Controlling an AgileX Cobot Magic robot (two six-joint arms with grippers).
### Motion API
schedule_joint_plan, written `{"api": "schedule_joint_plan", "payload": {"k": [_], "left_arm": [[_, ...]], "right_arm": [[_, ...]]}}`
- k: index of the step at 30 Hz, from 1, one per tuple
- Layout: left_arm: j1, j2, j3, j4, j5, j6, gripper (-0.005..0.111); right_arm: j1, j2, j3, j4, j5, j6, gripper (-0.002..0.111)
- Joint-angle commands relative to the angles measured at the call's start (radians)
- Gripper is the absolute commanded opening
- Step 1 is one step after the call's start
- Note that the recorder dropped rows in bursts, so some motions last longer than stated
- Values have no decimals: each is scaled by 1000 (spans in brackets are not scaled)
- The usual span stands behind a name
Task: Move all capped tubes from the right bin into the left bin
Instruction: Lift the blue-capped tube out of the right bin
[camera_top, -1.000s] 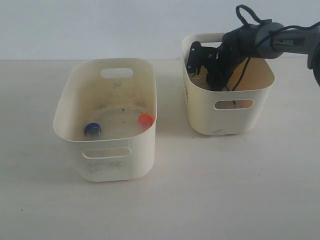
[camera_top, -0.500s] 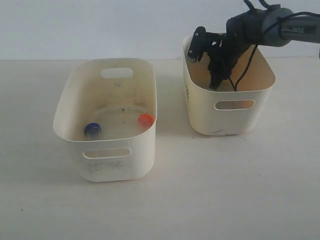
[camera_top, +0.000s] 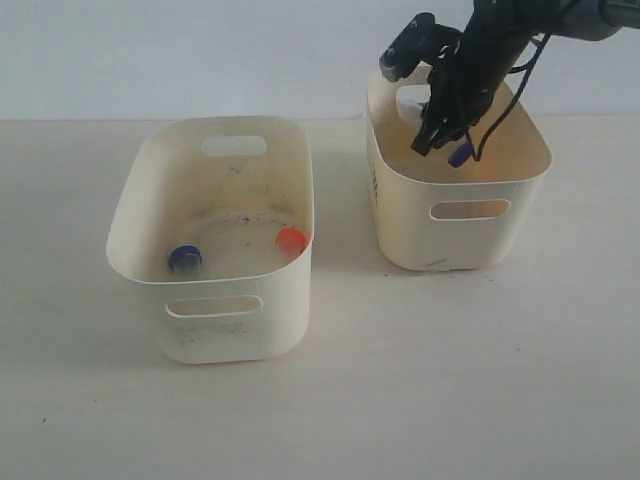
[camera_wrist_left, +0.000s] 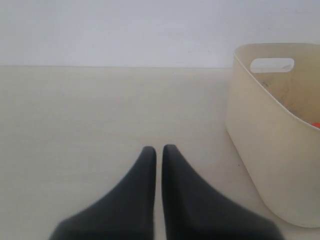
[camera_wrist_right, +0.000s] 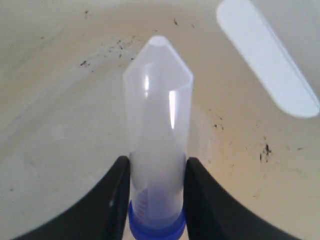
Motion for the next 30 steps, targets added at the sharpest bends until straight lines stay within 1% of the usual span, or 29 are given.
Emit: {"api": "schedule_joint_plan", "payload": {"k": [1,4,6,17,19,22,27,30], "left_arm": [[-4,-4,3,-9,1,-2,4],[-4,-4,3,-9,1,-2,4],[-4,-4,3,-9,1,-2,4],[-4,-4,3,-9,1,-2,4],[-4,-4,3,-9,1,-2,4],[-4,-4,3,-9,1,-2,4],[-4,-4,3,-9,1,-2,4],[-4,-4,3,-9,1,-2,4]], "right_arm": [[-3,-47,-5,23,91,51,0],[-3,-67,10,25,126,75,0],[-3,-86,27,26,130,127,0],[-3,-259,113,54,123,236,0],[-3,-288,113,100,121,236,0],[-3,-331,113,228,119,236,0],[4,-363,113,505,157,232,0],[49,-363,113,545,173,225,0]]}}
